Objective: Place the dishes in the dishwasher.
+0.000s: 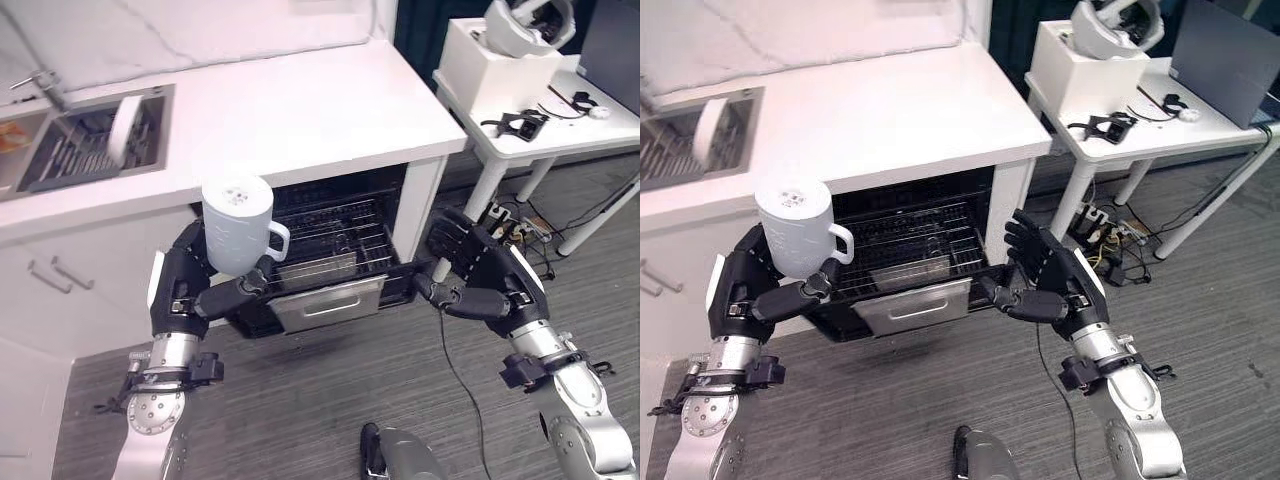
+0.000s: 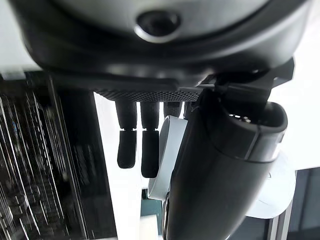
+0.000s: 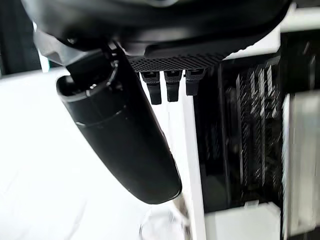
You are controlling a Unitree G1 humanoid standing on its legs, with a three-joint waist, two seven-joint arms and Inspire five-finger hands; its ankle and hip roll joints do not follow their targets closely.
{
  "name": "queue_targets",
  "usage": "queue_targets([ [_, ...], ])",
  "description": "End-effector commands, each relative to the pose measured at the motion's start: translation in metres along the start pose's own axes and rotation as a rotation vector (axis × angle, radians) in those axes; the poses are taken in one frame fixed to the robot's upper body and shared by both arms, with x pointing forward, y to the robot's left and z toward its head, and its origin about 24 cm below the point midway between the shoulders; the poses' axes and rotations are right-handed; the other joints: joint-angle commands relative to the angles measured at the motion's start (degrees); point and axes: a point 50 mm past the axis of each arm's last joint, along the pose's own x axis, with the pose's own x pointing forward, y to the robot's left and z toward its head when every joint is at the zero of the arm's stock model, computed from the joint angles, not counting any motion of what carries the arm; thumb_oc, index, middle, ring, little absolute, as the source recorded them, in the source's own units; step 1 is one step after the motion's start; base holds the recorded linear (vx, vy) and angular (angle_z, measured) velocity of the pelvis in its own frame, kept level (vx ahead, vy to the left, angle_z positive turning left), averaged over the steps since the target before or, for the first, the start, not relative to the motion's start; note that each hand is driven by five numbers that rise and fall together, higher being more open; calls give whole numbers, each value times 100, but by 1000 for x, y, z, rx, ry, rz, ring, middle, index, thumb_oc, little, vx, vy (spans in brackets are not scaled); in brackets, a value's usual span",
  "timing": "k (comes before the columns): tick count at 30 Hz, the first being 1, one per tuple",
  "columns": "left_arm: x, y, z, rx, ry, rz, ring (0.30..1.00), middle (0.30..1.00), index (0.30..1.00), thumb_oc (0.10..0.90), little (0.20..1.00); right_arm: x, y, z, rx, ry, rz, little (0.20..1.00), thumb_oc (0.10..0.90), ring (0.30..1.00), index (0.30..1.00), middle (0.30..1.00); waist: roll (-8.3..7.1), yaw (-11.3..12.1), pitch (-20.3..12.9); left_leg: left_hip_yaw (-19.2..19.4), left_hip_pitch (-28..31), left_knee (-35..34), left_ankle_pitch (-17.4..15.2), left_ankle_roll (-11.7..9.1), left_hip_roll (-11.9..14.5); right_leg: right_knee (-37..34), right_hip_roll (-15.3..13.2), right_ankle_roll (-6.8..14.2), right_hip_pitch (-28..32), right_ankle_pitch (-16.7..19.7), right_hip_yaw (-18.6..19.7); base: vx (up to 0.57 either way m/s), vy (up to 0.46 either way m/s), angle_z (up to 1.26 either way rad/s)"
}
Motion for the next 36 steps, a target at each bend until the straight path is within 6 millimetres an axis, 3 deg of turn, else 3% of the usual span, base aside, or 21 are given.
queue_targets([
  [1,10,4,44,-32,-280,6,300,300,300,400,300,5,6,40,-43,-219,82,900,800,900,900,900,-199,-31,-371,237,-411,235,-228,441,-484,-1016,-462,984,634,-125,308,104,-242,-27],
  [2,11,2,44,-41,-292,1,300,300,300,400,300,5,5,38,-51,-217,76,900,800,900,900,900,-213,-27,-286,322,-692,522,-304,500,-485,-1016,-455,927,708,-151,226,35,-129,-19],
  [3,11,0,44,-53,-298,-9,300,300,300,400,300,6,5,38,-52,-221,69,900,800,900,900,900,-216,1,-245,320,-755,338,-442,575,-582,-1016,-466,949,735,-156,177,52,-27,12],
  [4,10,-1,44,-70,-307,-16,300,300,300,400,300,8,5,37,-49,-227,67,900,800,900,900,900,-152,34,-179,323,-738,-299,-600,666,-780,-1016,-437,1030,803,-189,101,29,75,36],
  [6,10,-2,44,-81,-315,-24,300,300,300,400,300,8,6,36,-58,-232,68,900,800,900,900,900,12,19,-119,359,-1079,-299,-665,593,-690,-1016,-304,1074,861,-240,-25,14,125,64],
  [7,12,-5,43,-94,-323,-30,300,300,300,400,300,8,7,36,-71,-237,70,900,800,900,900,900,112,20,-78,530,-1428,-299,-433,454,-534,-1016,-236,1075,970,-336,-204,47,127,79],
  [9,17,-11,43,-111,-330,-34,300,300,300,400,300,10,6,36,-79,-243,58,900,800,900,900,900,54,52,-68,794,-1627,-299,-282,495,-405,-1016,-300,1026,1149,-510,-345,101,167,72],
  [17,25,-15,46,-97,-349,-24,300,300,300,400,300,9,8,33,-38,-256,43,900,800,900,900,900,79,96,-119,698,-1472,-299,-570,633,-506,-1016,-379,1130,1403,-587,-711,114,179,5],
  [25,26,-12,52,-43,-378,9,300,300,300,400,300,17,15,35,-39,-277,64,900,800,900,900,900,-9,332,-103,587,-1488,-299,-616,857,-703,-1016,-486,1251,1480,-467,-657,72,164,5],
  [28,28,-13,52,-26,-366,-5,300,300,300,400,300,19,17,35,-21,-289,55,900,800,900,900,900,5,368,-107,507,-1503,-299,-633,936,-735,-1016,-390,1288,1588,-439,-632,67,127,-2],
  [29,28,-13,52,-15,-369,-16,300,300,300,400,300,20,18,35,-4,-292,51,900,800,900,900,900,32,357,-116,459,-1506,-299,-658,972,-734,-1016,-271,1333,1704,-268,-605,129,167,-1],
  [30,28,-15,53,12,-376,-41,300,300,300,400,300,18,19,35,28,-299,35,900,800,900,900,900,71,270,-110,386,-1502,-299,-696,1048,-744,-176,-153,1462,1436,22,-397,116,146,0],
  [32,28,-16,53,17,-377,-46,300,300,300,400,300,17,19,34,32,-299,32,900,800,900,900,900,65,216,-106,355,-1504,-299,-710,1060,-751,62,-110,1470,1234,26,-229,74,65,7],
  [33,29,-17,53,16,-380,-48,300,300,300,400,300,16,20,33,28,-300,32,900,800,900,900,900,55,188,-104,318,-1507,-299,-716,1055,-761,-53,-80,1453,1197,-12,-156,95,-30,7],
  [35,34,-19,56,20,-396,-56,300,300,300,400,300,13,20,36,-12,-338,31,900,800,900,900,900,43,123,-91,133,-1470,-299,-703,993,-795,-974,-65,1321,1321,-75,-126,139,-212,-7],
  [36,35,-20,58,12,-408,-65,300,300,300,400,300,11,16,43,-10,-372,32,900,800,900,900,900,-63,52,-23,203,-1397,-299,-746,939,-839,-1016,-453,1389,874,-81,52,164,-423,-7],
])
